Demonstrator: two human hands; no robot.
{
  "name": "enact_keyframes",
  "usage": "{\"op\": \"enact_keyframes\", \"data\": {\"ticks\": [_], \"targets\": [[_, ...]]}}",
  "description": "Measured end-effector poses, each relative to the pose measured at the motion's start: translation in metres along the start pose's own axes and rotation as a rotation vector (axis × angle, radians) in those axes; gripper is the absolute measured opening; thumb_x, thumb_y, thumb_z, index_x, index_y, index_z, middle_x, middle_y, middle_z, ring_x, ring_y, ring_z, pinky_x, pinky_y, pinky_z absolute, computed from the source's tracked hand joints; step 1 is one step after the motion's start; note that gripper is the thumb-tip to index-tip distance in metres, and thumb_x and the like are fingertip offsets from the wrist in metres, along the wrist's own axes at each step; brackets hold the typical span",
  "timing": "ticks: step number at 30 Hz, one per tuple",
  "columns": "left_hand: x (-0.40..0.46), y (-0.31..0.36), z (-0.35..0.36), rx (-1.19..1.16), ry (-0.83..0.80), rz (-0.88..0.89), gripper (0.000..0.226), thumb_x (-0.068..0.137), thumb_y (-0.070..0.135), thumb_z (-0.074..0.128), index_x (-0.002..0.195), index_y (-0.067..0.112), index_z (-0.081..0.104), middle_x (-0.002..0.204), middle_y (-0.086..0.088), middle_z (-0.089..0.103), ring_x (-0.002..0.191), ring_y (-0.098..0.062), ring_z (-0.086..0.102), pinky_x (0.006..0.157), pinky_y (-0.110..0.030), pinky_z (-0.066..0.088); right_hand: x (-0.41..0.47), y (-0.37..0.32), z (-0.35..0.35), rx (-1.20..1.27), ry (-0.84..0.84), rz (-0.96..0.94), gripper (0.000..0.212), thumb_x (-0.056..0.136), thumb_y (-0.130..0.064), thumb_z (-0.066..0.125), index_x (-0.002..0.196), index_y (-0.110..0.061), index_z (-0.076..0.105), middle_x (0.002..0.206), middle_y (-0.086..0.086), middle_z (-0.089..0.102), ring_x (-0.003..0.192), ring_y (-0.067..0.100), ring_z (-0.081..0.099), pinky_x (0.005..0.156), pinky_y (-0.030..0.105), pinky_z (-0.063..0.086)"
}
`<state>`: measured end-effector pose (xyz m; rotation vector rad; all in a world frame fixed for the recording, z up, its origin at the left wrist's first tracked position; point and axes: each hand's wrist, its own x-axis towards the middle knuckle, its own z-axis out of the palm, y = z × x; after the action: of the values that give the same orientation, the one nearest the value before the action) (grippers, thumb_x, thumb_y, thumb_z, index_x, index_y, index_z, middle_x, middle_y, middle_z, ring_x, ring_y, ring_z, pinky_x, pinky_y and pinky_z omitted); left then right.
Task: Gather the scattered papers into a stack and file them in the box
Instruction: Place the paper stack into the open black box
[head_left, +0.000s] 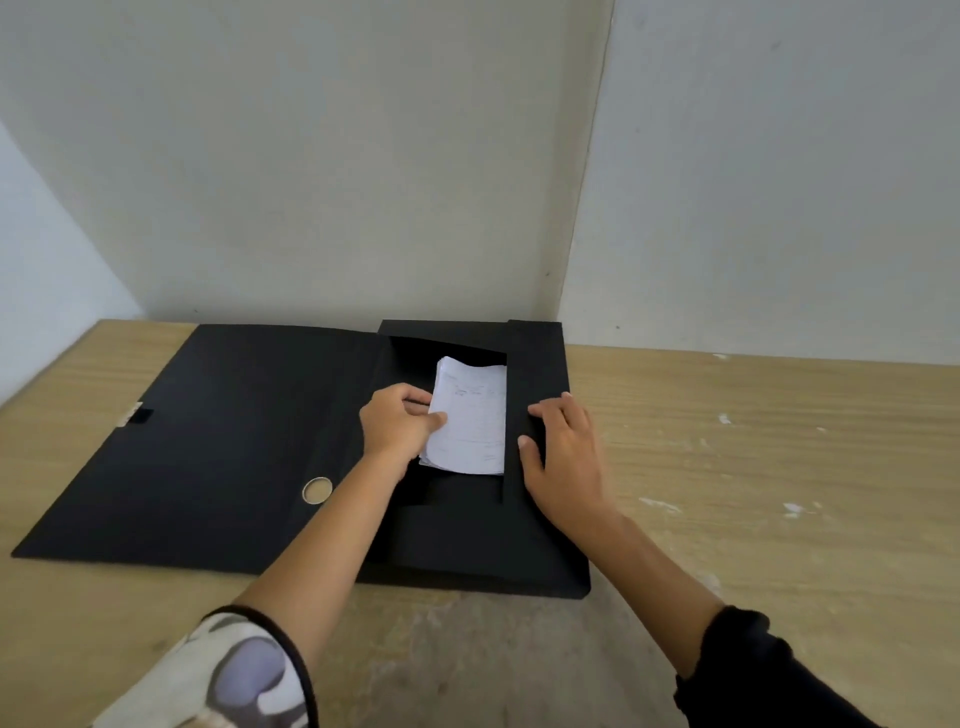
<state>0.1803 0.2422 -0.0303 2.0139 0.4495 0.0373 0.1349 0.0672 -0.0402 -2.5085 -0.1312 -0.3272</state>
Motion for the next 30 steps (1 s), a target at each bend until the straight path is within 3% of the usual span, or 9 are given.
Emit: {"op": "enact_keyframes", "data": {"ticks": [3,6,9,14,17,21,25,28,30], "targets": [[-0.003,0.005,0.019,0.121,-0.006,0.117,0.024,0.072,0.009,0.077,0.093,0.004,0.067,0.086,-0.004,0.065,0.075,-0.012,0.059,0.063,-0.019,0.044,-0.001,0.0,0.003,-0.011,-0.019,0.009,0.041,0.092,-0.014,0.048,0.13,0.0,0.042,0.135,0.012,0.044,0.139,0.025,0.024,0.114,0.032,0.023],[-0.006,0.007,0.03,0.225,0.007,0.192,0.026,0.075,0.013,0.074,0.099,0.003,0.067,0.089,-0.01,0.069,0.073,-0.014,0.06,0.067,-0.023,0.048,-0.001,0.0,0.003,0.018,-0.031,0.005,0.043,0.093,-0.011,0.043,0.134,0.001,0.038,0.141,0.012,0.039,0.14,0.022,0.023,0.109,0.02,0.017],[-0.009,0.008,0.034,0.322,0.009,0.265,0.027,0.079,0.019,0.072,0.101,0.005,0.068,0.09,-0.009,0.071,0.074,-0.014,0.059,0.068,-0.027,0.05,-0.003,0.0,0.001,0.029,-0.04,-0.012,0.043,0.093,-0.008,0.042,0.134,0.003,0.037,0.14,0.014,0.039,0.139,0.022,0.025,0.108,0.019,0.013],[-0.013,0.012,0.036,0.391,-0.071,0.322,0.017,0.091,0.017,0.053,0.084,0.009,0.067,0.084,-0.018,0.071,0.067,-0.017,0.056,0.062,-0.028,0.045,-0.002,-0.003,-0.002,0.012,-0.059,-0.035,0.042,0.091,-0.005,0.043,0.131,0.009,0.039,0.136,0.022,0.044,0.135,0.031,0.032,0.115,0.035,0.024],[-0.012,0.011,0.032,0.447,-0.16,0.318,0.024,0.093,0.008,0.039,0.074,0.013,0.052,0.08,-0.019,0.059,0.069,-0.022,0.05,0.06,-0.033,0.04,0.0,-0.004,-0.002,0.078,-0.096,0.019,0.046,0.091,-0.007,0.044,0.134,0.004,0.035,0.145,0.023,0.033,0.136,0.034,0.028,0.114,0.04,0.025],[-0.016,0.017,0.027,0.516,-0.279,0.321,0.032,0.096,0.011,0.034,0.109,0.001,0.062,0.11,-0.017,0.052,0.095,-0.03,0.056,0.073,-0.032,0.045,0.001,-0.005,-0.005,0.079,-0.125,0.03,0.047,0.091,-0.009,0.044,0.135,0.002,0.034,0.147,0.021,0.031,0.136,0.033,0.027,0.112,0.04,0.025],[-0.028,0.02,0.015,0.535,-0.267,0.28,0.029,0.097,0.008,0.034,0.101,0.006,0.063,0.132,-0.022,0.047,0.115,-0.033,0.051,0.094,-0.036,0.042,-0.003,-0.007,-0.012,0.002,-0.141,-0.03,0.043,0.093,-0.011,0.042,0.134,0.002,0.037,0.142,0.018,0.038,0.139,0.029,0.024,0.116,0.037,0.025],[-0.046,0.014,-0.008,0.495,-0.217,0.302,0.034,0.097,0.008,0.036,0.125,0.006,0.055,0.134,-0.016,0.05,0.121,-0.028,0.05,0.099,-0.032,0.039,-0.02,-0.021,-0.015,0.01,-0.135,-0.096,0.036,0.092,-0.01,0.044,0.128,-0.004,0.045,0.136,0.011,0.046,0.139,0.023,0.027,0.113,0.033,0.028],[-0.062,0.008,-0.026,0.457,-0.156,0.356,0.032,0.096,0.006,0.038,0.122,0.007,0.057,0.126,-0.014,0.054,0.114,-0.025,0.054,0.093,-0.027,0.04,-0.039,-0.034,-0.014,0.027,-0.146,-0.144,0.033,0.091,-0.009,0.046,0.123,-0.006,0.049,0.13,0.01,0.05,0.133,0.024,0.037,0.109,0.033,0.035]]}}
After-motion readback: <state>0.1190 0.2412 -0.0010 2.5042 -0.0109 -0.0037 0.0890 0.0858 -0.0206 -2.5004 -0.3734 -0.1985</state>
